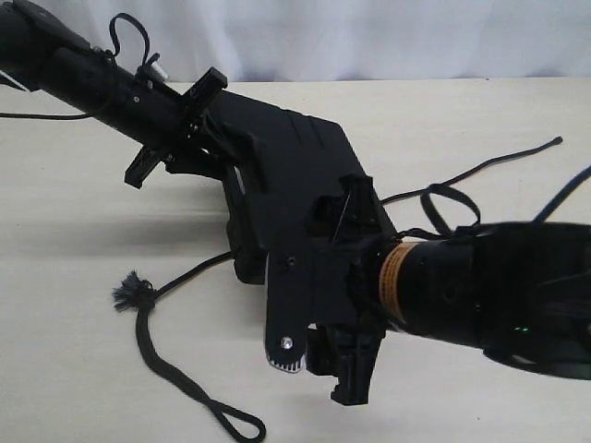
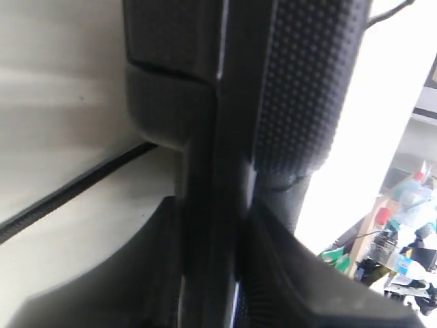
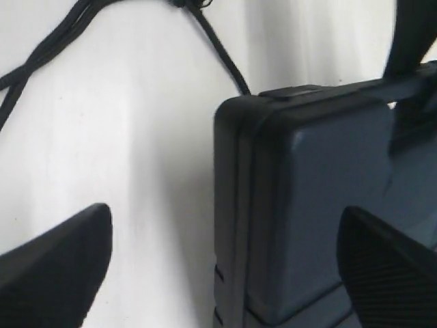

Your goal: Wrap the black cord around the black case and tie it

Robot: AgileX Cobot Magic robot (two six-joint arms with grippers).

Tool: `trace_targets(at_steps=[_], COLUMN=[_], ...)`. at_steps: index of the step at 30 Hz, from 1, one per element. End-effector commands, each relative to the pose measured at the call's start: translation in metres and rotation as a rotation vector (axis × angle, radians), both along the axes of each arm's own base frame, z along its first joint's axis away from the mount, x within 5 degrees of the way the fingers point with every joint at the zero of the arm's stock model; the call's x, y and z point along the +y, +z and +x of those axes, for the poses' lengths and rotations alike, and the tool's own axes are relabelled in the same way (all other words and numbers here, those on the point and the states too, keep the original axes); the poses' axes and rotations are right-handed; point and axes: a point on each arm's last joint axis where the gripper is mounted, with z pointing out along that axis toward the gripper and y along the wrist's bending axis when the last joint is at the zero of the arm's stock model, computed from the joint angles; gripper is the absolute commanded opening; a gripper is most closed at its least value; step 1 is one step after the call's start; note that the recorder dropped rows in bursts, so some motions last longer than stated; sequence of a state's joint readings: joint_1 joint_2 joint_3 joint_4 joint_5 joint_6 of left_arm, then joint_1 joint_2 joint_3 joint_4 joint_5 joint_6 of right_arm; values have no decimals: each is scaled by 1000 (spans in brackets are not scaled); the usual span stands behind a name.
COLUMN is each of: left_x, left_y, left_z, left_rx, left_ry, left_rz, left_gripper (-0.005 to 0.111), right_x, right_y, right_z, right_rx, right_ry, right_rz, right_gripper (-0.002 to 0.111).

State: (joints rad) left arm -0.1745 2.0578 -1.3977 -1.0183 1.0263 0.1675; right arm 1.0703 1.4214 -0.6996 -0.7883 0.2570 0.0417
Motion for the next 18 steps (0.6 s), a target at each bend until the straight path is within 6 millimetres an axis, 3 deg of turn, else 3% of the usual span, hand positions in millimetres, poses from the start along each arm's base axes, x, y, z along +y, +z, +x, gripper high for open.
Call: trace_targets(at_steps=[1,5,9,18], left_x=[-4,-4,-4,-4], left_y=[14,14,14,14], left_z=[2,2,2,2], left_rx=[-17,-18,-20,-38], left_ry=[21,20,17,6], left_rz=[-82,-82,-80,-78], left_gripper=[0,0,0,0], right_x=[10,18,25,22], right_y=[-27,-50,-57,-27], right_z=[2,7,18,32], right_rx=[26,81,118,132], right_ry=[53,15,-115,-391], right_rz=[-67,-126,-154,-213], right_gripper=[84,84,84,84])
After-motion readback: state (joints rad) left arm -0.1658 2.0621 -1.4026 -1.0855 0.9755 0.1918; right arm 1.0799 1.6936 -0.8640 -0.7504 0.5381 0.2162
